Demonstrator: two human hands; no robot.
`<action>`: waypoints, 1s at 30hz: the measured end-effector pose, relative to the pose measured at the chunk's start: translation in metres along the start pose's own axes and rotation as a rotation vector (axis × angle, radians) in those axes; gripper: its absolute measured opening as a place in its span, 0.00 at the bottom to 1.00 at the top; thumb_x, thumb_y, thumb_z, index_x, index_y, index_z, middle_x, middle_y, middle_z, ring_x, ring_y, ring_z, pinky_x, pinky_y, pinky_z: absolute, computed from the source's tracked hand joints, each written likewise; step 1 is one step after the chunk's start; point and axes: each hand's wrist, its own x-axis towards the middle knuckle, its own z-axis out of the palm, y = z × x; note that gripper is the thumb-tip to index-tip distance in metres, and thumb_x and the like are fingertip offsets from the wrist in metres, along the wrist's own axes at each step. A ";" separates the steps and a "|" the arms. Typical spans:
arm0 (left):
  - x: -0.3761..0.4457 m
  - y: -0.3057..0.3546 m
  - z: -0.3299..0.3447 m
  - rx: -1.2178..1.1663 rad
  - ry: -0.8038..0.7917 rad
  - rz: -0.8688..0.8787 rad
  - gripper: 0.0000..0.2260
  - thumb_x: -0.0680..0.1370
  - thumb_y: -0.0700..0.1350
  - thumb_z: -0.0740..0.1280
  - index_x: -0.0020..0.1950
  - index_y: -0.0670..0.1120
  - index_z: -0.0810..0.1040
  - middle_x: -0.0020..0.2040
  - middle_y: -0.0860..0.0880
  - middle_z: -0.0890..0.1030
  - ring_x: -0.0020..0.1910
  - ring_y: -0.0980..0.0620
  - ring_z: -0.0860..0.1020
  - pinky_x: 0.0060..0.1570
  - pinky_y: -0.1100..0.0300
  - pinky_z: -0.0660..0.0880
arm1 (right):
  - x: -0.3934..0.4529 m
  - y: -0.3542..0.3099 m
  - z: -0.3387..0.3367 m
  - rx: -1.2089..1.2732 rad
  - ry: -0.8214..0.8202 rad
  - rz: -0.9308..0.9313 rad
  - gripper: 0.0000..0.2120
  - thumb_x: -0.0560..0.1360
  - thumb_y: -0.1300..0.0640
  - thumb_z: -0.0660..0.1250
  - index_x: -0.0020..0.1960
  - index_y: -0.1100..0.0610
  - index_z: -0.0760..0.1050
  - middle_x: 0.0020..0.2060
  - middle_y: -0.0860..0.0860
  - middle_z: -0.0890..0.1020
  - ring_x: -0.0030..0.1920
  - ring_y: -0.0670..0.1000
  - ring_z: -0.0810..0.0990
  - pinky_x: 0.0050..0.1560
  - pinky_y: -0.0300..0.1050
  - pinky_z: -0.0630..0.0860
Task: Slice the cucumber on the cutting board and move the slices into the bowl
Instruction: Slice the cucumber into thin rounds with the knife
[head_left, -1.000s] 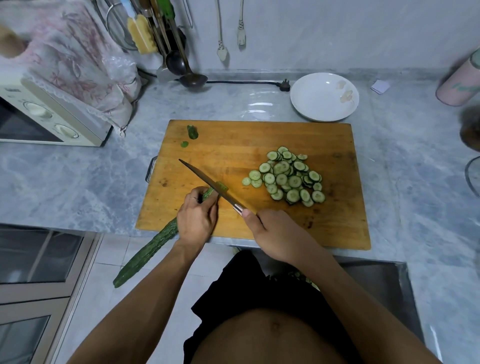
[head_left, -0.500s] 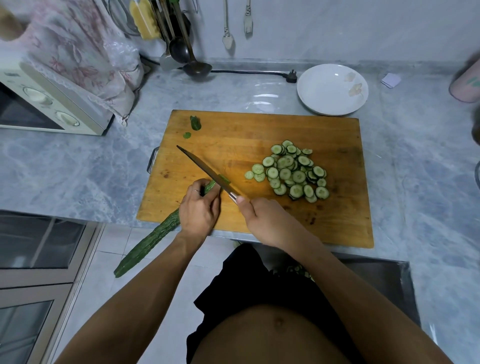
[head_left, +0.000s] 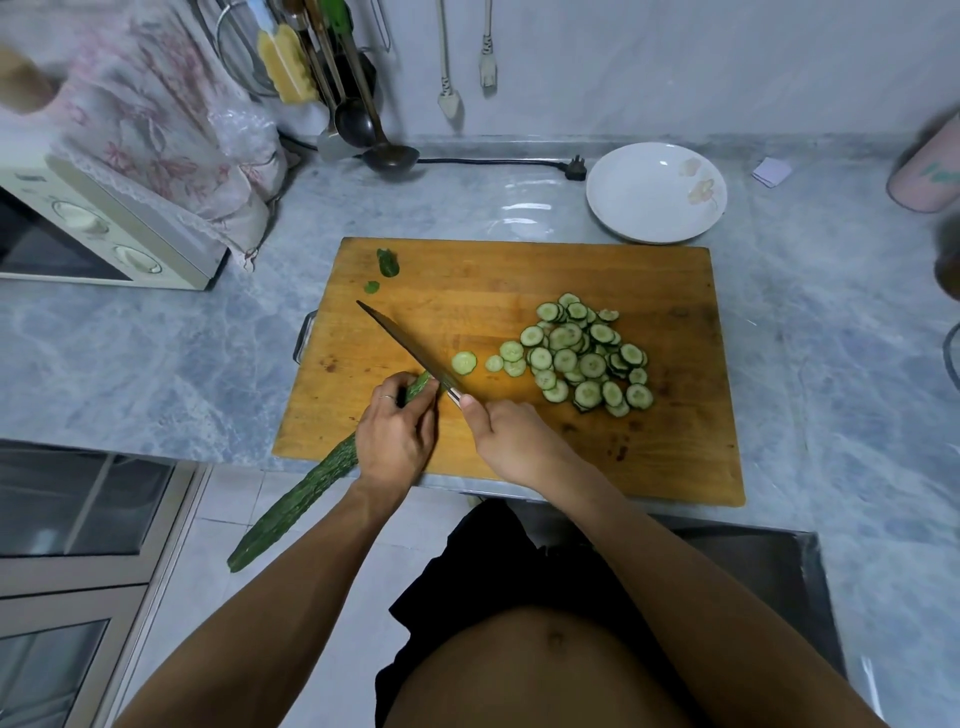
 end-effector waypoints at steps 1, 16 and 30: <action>0.000 0.000 0.000 -0.004 0.001 0.001 0.16 0.77 0.50 0.60 0.58 0.50 0.84 0.55 0.42 0.79 0.53 0.42 0.76 0.34 0.56 0.74 | 0.000 0.000 0.000 -0.006 0.004 -0.005 0.29 0.84 0.41 0.43 0.35 0.56 0.69 0.39 0.57 0.77 0.53 0.60 0.74 0.47 0.48 0.68; 0.001 -0.002 0.002 -0.009 0.031 0.026 0.13 0.77 0.49 0.62 0.54 0.50 0.84 0.56 0.43 0.79 0.52 0.42 0.79 0.35 0.56 0.75 | -0.039 0.003 -0.019 -0.032 0.012 -0.121 0.28 0.84 0.42 0.47 0.33 0.58 0.66 0.29 0.54 0.72 0.32 0.50 0.70 0.37 0.48 0.64; 0.001 -0.003 0.005 0.025 0.041 0.027 0.14 0.76 0.48 0.61 0.54 0.50 0.84 0.56 0.43 0.79 0.52 0.41 0.78 0.33 0.56 0.74 | -0.021 -0.008 -0.014 -0.050 -0.018 -0.091 0.29 0.84 0.42 0.45 0.32 0.58 0.65 0.29 0.53 0.71 0.33 0.51 0.70 0.36 0.48 0.61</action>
